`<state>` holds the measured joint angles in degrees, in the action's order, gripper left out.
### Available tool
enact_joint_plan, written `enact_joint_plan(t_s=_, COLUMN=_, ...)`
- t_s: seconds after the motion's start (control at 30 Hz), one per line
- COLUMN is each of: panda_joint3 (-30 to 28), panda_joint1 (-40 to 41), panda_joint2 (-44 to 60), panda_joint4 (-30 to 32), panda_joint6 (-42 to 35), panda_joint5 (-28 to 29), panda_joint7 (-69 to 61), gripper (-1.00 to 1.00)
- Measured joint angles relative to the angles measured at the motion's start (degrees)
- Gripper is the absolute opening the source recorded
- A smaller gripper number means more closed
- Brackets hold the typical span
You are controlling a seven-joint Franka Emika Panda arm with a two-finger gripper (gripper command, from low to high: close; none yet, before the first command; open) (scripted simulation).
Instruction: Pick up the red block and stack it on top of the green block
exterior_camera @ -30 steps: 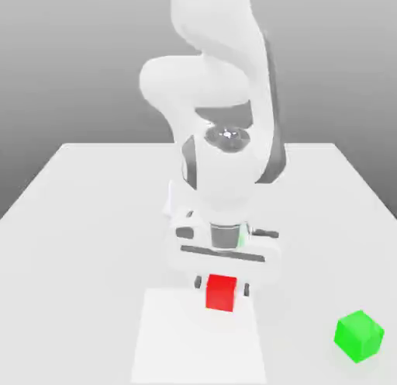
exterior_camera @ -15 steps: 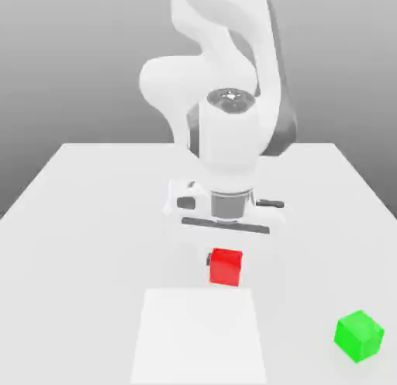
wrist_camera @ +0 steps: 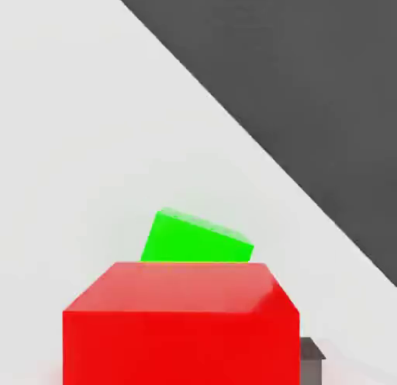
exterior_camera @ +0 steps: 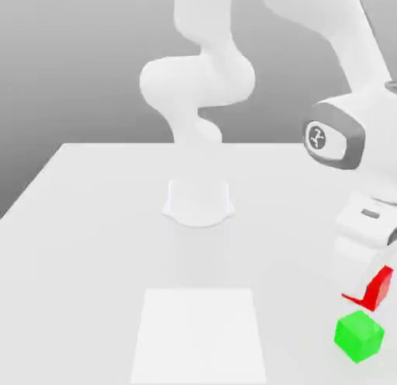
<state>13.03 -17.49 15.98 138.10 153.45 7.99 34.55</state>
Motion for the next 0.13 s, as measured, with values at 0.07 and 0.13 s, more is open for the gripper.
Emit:
enact_joint_plan(t_s=0.07, panda_joint3=-0.61, panda_joint1=-0.49, panda_joint2=1.75, panda_joint4=-0.16, panda_joint6=1.54, panda_joint5=0.92, panda_joint7=0.59, gripper=1.00)
enact_joint_plan(t_s=0.13, panda_joint3=-0.61, panda_joint1=-0.49, panda_joint2=1.75, panda_joint4=-0.16, panda_joint6=1.54, panda_joint5=0.92, panda_joint7=0.59, gripper=1.00)
